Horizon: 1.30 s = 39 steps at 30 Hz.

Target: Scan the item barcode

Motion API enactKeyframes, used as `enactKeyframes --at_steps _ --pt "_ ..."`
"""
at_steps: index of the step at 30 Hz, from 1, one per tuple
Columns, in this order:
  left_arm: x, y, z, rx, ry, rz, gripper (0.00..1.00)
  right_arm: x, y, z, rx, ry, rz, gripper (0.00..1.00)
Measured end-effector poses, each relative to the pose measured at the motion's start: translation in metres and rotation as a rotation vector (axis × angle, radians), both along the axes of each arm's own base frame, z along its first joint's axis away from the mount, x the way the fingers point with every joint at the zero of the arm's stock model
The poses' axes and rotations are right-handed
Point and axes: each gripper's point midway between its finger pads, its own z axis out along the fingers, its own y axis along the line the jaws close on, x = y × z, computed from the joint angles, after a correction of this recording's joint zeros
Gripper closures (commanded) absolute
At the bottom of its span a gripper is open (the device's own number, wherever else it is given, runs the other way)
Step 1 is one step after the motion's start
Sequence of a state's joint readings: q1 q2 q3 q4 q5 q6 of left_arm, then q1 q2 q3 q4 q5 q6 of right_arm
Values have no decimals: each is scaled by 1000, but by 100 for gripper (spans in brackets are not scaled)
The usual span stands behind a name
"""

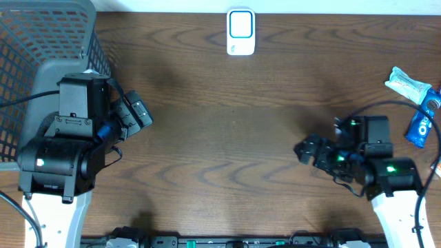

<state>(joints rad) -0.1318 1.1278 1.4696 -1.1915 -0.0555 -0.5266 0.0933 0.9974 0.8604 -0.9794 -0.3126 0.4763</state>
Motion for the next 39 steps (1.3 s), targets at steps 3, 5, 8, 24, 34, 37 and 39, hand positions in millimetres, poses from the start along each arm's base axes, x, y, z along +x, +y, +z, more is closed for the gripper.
enactKeyframes --at_steps 3,5,8,24,34,37,39 --pt "0 0 0 0 0 0 2 12 25 9 -9 -144 151 1" --pt "0 0 0 0 0 0 2 13 34 14 -15 -220 217 1" --pt "0 0 0 0 0 0 2 10 36 20 -32 -347 269 1" --pt "0 0 0 0 0 0 2 9 -13 28 -217 -917 127 1" --pt "0 0 0 0 0 0 2 22 -34 15 -294 -1081 -7 1" --pt "0 0 0 0 0 0 2 23 -40 15 -316 -1100 -44 1" --pt "0 0 0 0 0 0 2 24 -46 16 -328 -1111 -73 1"
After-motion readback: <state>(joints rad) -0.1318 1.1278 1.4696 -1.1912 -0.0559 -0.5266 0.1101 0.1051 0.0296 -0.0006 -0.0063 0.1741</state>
